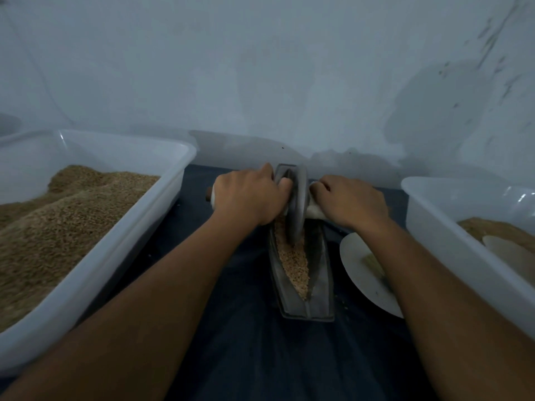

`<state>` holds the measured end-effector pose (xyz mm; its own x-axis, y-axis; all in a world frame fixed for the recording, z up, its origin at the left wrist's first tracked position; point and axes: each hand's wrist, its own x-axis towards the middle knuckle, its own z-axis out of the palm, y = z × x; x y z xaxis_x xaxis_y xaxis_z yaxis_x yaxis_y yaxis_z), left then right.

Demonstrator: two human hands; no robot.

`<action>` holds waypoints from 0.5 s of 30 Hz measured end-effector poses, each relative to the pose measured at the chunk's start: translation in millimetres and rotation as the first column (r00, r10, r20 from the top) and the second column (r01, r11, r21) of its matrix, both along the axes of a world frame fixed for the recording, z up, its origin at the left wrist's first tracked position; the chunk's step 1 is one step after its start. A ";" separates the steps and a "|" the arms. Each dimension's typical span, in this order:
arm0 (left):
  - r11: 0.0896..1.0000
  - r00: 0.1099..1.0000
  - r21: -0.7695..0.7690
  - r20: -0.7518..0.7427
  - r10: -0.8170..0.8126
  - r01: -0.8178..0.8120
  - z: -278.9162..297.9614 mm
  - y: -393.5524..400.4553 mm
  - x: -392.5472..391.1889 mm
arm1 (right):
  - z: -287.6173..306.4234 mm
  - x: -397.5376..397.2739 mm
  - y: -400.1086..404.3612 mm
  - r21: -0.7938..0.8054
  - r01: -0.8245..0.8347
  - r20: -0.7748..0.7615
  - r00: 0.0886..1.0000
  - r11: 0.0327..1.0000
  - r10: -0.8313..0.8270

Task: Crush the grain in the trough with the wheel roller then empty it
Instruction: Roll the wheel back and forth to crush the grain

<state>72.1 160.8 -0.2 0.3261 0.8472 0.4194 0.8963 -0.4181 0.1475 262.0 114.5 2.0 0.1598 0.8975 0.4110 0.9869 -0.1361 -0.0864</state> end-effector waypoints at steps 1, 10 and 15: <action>1.000 1.000 -0.007 0.005 0.000 0.000 -0.2 -1.1 -0.9 | -0.1 -0.5 -1.3 0.005 0.005 0.005 1.000 1.000 -0.005; 0.999 1.000 -0.035 0.022 0.012 -0.012 -0.5 8.1 -1.0 | 4.6 0.8 9.2 -0.001 -0.019 0.011 1.000 1.000 0.019; 1.000 0.999 -0.023 0.037 0.013 -0.012 0.5 16.0 4.5 | 5.1 8.5 23.0 -0.043 -0.045 -0.049 0.998 0.998 0.043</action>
